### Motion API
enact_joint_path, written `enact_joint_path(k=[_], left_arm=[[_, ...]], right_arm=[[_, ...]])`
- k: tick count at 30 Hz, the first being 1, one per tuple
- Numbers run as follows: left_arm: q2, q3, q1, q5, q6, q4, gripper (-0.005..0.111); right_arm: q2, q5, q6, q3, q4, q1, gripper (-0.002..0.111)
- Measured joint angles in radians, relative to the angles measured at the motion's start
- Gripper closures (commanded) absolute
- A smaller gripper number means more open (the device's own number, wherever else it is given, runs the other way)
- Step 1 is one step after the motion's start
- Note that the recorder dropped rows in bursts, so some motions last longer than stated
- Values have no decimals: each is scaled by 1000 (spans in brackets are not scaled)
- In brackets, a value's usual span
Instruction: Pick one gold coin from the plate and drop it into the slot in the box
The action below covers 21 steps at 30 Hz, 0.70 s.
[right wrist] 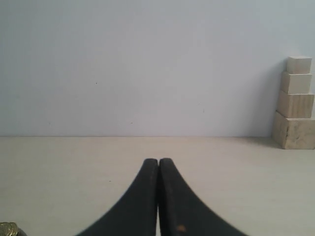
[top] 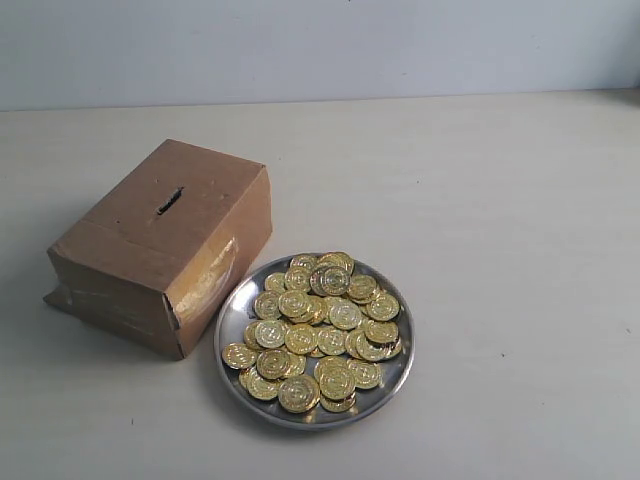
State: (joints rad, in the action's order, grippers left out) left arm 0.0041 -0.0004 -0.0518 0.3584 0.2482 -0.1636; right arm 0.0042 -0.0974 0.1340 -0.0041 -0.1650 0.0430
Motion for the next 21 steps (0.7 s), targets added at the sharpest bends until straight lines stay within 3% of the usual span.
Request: enact_joint_path(k=[6,13,21], left_arm=[[0,0,0,0,0,0,107],[0,0,0,0,0,0,107],[0,0,0,0,0,0,107]], right_arm=[[0,37,0,0,-4,0,108],[0,108,-206,0,-234,0,108],[0,104,-248,0,-279,0,108]])
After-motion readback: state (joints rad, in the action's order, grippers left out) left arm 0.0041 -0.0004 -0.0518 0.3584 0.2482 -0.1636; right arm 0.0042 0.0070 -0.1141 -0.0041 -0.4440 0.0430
